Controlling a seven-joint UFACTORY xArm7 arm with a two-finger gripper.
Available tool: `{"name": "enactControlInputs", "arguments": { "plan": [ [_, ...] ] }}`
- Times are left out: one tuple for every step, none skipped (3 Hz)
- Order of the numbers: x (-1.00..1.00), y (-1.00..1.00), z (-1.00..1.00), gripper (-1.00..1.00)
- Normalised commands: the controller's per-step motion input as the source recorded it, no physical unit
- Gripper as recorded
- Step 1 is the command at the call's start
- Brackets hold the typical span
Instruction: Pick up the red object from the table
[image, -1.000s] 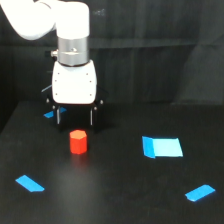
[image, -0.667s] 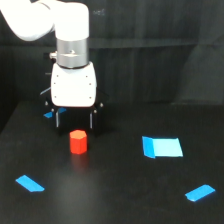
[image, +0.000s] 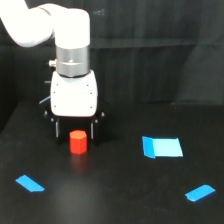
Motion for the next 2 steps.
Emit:
{"name": "enactControlInputs", "arguments": {
  "plan": [
    [-0.01,-0.47,-0.57,0.88],
    [0.12,-0.02,-0.24,-1.00]
  ]
}}
